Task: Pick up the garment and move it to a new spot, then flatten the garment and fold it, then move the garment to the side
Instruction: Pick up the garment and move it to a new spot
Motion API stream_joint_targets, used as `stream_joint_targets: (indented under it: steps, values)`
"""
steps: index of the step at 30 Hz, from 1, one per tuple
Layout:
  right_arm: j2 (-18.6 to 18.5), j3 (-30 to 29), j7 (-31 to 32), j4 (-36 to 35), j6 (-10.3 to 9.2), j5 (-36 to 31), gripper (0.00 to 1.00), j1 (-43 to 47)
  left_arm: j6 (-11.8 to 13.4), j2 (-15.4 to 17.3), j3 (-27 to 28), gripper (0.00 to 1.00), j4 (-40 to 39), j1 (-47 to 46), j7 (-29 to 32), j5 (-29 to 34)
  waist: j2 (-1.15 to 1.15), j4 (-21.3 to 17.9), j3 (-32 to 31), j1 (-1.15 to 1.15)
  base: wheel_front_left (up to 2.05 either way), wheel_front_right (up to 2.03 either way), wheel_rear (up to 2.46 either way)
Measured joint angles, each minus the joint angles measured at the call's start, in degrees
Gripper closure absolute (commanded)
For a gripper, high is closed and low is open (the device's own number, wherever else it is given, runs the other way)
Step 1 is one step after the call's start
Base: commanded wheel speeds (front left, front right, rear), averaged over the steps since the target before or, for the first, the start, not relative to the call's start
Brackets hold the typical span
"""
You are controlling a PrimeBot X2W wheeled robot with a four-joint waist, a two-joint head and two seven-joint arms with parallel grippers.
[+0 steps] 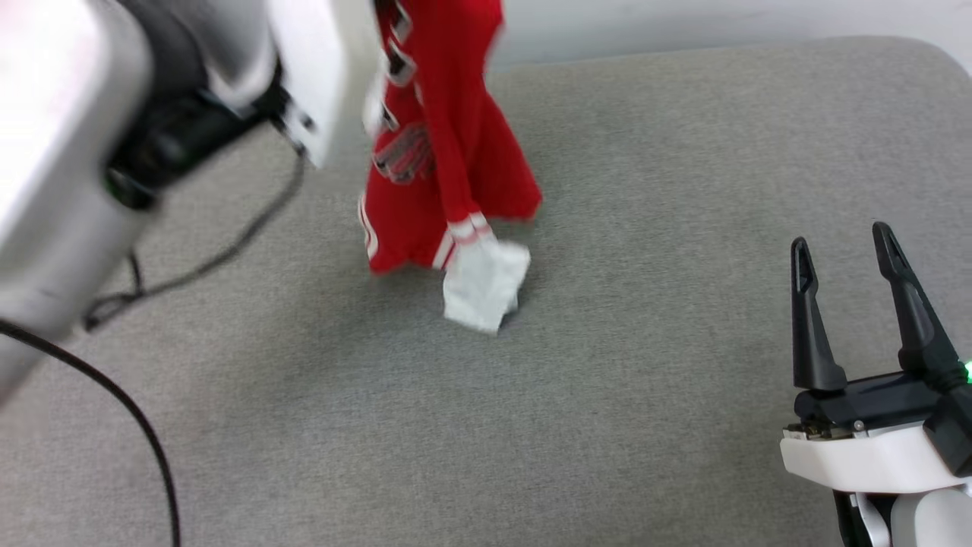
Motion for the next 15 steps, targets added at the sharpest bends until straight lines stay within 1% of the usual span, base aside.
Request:
stream_joint_targets:
  steps: [8, 15]
  values:
    - [0.0, -0.2, 0.0, 0.5, 0.0, 0.9, 0.0, 0.2, 0.3, -5.0, -8.4, 1.0, 0.2, 12.1, -3.1, 0.8, 0.0, -1.4, 0.7, 0.0, 0.0, 0.0, 0.0]
    - [0.0, -0.6, 0.0, 1.2, 0.0, 1.0, 0.0, 0.0, 0.4, -8.9, -16.9, 1.0, 4.8, 23.2, -6.1, 2.6, 0.0, -1.8, 2.3, 0.01, 0.0, 0.0, 0.0]
